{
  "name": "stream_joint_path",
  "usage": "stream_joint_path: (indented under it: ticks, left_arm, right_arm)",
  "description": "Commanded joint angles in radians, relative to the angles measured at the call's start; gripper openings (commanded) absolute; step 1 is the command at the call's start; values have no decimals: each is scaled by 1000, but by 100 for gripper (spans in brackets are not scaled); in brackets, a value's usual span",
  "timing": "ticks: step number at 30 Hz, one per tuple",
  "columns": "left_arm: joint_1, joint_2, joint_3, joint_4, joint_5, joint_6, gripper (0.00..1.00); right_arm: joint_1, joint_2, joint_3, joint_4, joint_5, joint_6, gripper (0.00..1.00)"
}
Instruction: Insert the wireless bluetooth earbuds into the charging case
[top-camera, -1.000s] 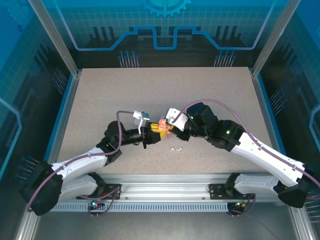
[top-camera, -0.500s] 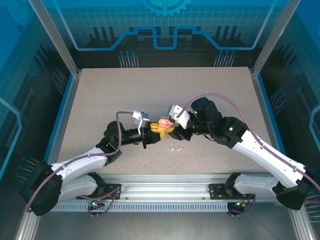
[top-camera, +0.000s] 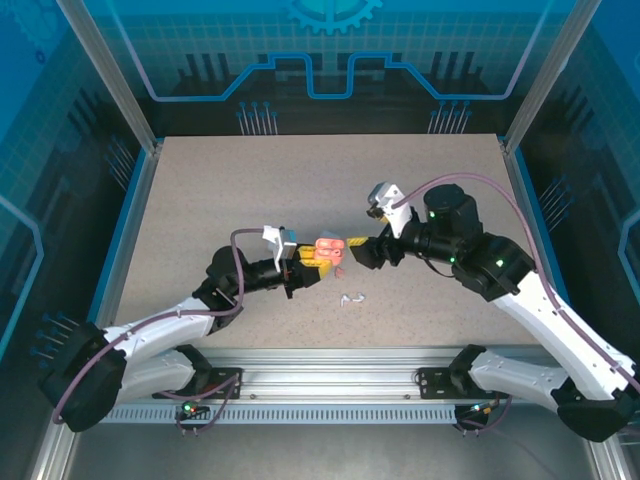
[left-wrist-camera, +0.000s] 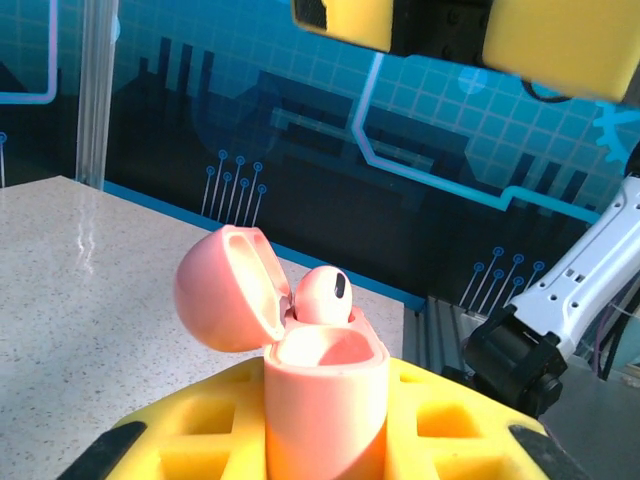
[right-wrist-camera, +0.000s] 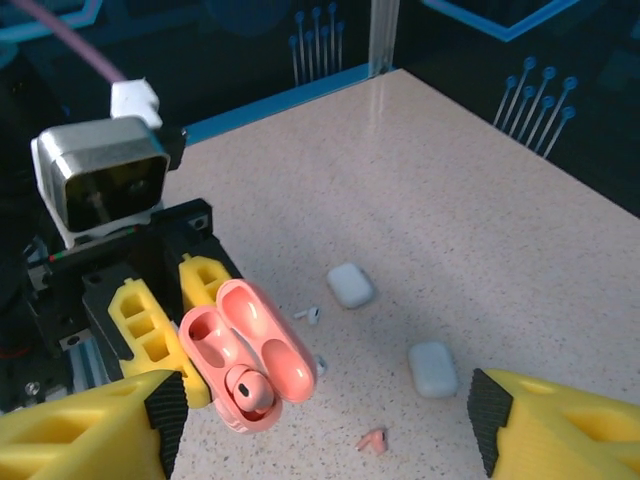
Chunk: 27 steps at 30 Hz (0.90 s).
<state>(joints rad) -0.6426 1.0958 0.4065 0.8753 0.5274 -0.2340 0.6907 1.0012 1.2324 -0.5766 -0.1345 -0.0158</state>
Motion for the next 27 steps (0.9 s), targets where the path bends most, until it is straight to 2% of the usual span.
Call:
stream_joint_path:
  ticks: [1,6,10,14,18,27]
  left_arm:
    - [-9,-42,-20,54,-40,58,0]
    - [-9,-120,-36,19,-72,82,0]
    - [-9,-203,-37,-60,-87,102,0]
    - [-9,-278,-38,-130,-106,117,0]
    - [-9,-322,-53,-137,-119,116,0]
    - [-9,-341,-47,-172,-116,108,0]
  right_arm:
    - [-53,-20,-23,15,31,97,78]
    - [-137,-4,-129,36,62,217,78]
    - [-168,82,-194,35,48,285,77]
    - [-160,231,-219,53,-5,339,71]
    - [-123,400,-188,48,7,369,63]
    - [-42,723,-66,39,10,391,56]
